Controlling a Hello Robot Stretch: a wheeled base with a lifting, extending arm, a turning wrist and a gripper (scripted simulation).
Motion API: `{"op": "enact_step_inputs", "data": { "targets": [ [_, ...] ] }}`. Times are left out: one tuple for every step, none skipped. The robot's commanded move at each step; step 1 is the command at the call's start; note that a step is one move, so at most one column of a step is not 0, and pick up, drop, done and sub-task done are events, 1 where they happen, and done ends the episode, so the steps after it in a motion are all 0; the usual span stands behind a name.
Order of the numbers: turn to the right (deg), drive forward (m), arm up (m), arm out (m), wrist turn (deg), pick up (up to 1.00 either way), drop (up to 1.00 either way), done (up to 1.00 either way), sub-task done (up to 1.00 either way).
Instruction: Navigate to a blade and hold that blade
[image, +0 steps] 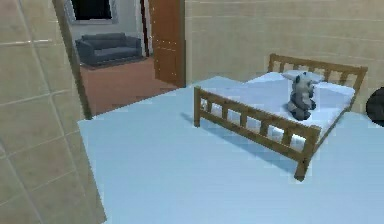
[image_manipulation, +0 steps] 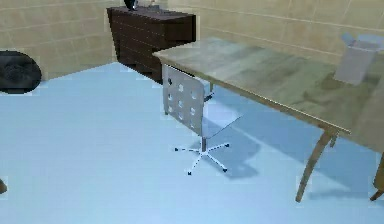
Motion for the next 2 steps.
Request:
{"op": "enact_step_inputs", "data": {
  "targets": [
    [0.0, 0.25, 0.00, 0.00, 0.0, 0.00, 0.00, 0.00, 0.00],
    [0.0, 1.00, 0.00, 0.00, 0.0, 0.00, 0.00, 0.00, 0.00]
  ]
}}
